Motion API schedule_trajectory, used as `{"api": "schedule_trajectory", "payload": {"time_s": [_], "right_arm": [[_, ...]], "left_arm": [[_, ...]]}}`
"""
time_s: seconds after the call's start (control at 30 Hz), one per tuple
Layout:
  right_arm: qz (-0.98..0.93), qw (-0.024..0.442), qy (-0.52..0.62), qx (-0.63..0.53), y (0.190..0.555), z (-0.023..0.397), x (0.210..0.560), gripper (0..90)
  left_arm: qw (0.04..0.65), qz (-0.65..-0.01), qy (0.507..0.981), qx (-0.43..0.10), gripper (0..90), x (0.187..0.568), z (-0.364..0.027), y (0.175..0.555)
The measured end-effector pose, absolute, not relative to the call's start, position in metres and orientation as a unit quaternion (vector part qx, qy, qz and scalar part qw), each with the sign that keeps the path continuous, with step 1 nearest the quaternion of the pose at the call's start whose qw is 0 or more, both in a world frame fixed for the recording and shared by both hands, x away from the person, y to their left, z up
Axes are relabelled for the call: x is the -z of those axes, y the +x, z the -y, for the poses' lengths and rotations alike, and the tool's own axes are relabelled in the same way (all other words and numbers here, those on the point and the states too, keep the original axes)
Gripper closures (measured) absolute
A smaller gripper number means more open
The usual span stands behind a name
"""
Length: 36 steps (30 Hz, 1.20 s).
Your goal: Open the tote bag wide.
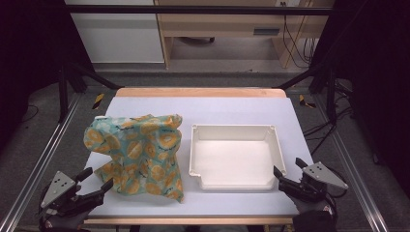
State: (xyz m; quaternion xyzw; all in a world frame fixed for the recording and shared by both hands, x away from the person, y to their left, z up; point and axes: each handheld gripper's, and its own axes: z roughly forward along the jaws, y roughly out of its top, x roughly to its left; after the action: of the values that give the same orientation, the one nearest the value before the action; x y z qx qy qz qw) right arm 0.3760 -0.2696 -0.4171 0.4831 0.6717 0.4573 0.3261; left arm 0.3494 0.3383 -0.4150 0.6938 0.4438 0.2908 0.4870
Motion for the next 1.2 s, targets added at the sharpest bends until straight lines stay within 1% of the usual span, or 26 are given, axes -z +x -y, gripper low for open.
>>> {"api": "schedule_trajectory", "payload": {"time_s": [0.27, 0.47, 0.6, 0.83, 1.1, 1.2], "right_arm": [[-0.673, 0.328, 0.476, -0.461, 0.374, 0.264, 0.413, 21.7], [-0.681, 0.317, 0.464, -0.468, 0.375, 0.251, 0.408, 25.4], [-0.687, 0.308, 0.459, -0.473, 0.376, 0.246, 0.405, 27.6], [-0.693, 0.294, 0.450, -0.480, 0.380, 0.233, 0.399, 29.5], [-0.707, 0.275, 0.428, -0.491, 0.385, 0.213, 0.393, 31.2], [-0.713, 0.272, 0.414, -0.496, 0.386, 0.201, 0.388, 31.6]], "left_arm": [[0.501, -0.446, 0.687, -0.279, 19.1, 0.410, -0.339, 0.347], [0.512, -0.440, 0.684, -0.275, 22.8, 0.404, -0.336, 0.344], [0.515, -0.439, 0.683, -0.275, 23.6, 0.400, -0.334, 0.343], [0.514, -0.441, 0.681, -0.279, 26.5, 0.392, -0.331, 0.341], [0.493, -0.444, 0.690, -0.288, 22.2, 0.386, -0.327, 0.343], [0.488, -0.440, 0.696, -0.289, 23.0, 0.384, -0.325, 0.344]]}}
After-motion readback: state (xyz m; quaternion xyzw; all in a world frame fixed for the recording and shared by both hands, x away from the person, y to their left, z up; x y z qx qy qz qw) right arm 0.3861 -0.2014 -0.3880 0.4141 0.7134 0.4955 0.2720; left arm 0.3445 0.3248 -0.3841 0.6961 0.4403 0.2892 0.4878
